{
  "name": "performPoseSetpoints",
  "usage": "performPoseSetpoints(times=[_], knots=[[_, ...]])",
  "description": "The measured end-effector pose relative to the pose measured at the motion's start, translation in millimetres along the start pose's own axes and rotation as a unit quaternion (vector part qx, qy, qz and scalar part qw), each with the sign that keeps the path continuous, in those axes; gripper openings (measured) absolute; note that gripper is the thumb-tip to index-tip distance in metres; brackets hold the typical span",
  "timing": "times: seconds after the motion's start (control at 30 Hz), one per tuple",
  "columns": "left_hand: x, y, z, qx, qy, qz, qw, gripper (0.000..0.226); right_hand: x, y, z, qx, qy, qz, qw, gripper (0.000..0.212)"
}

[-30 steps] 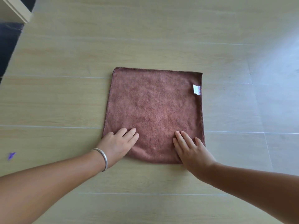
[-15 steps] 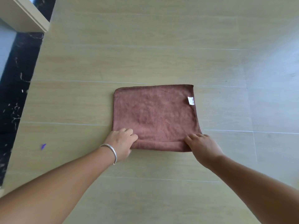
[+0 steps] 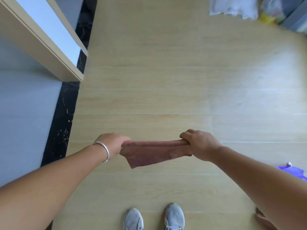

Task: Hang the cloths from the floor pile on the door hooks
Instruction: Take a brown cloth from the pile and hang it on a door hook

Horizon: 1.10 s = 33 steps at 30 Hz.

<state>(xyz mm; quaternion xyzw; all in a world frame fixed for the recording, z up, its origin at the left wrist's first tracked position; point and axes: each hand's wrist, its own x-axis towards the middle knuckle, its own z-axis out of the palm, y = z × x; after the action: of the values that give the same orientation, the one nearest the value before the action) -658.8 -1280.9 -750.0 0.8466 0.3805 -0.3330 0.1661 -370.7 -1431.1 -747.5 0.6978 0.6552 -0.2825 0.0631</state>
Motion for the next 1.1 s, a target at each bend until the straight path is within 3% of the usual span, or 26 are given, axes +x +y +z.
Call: performPoseSetpoints(times=[0.27, 0.57, 0.9, 1.1], knots=[[-178, 9, -213, 0.021, 0.094, -0.012, 0.995, 0.027, -123, -77, -230, -0.058, 0.032, 0.013, 0.998, 0.030], [-340, 2, -407, 0.003, 0.241, -0.034, 0.970, 0.023, -203, -137, -466, -0.097, 0.159, 0.033, 0.982, 0.040], [-472, -14, -544, -0.026, 0.389, -0.039, 0.920, 0.030, -288, -196, -630, -0.043, 0.201, 0.028, 0.978, 0.034], [-544, -4, -604, -0.024, 0.469, -0.044, 0.882, 0.033, -340, -225, -698, -0.009, 0.327, 0.016, 0.945, 0.044]])
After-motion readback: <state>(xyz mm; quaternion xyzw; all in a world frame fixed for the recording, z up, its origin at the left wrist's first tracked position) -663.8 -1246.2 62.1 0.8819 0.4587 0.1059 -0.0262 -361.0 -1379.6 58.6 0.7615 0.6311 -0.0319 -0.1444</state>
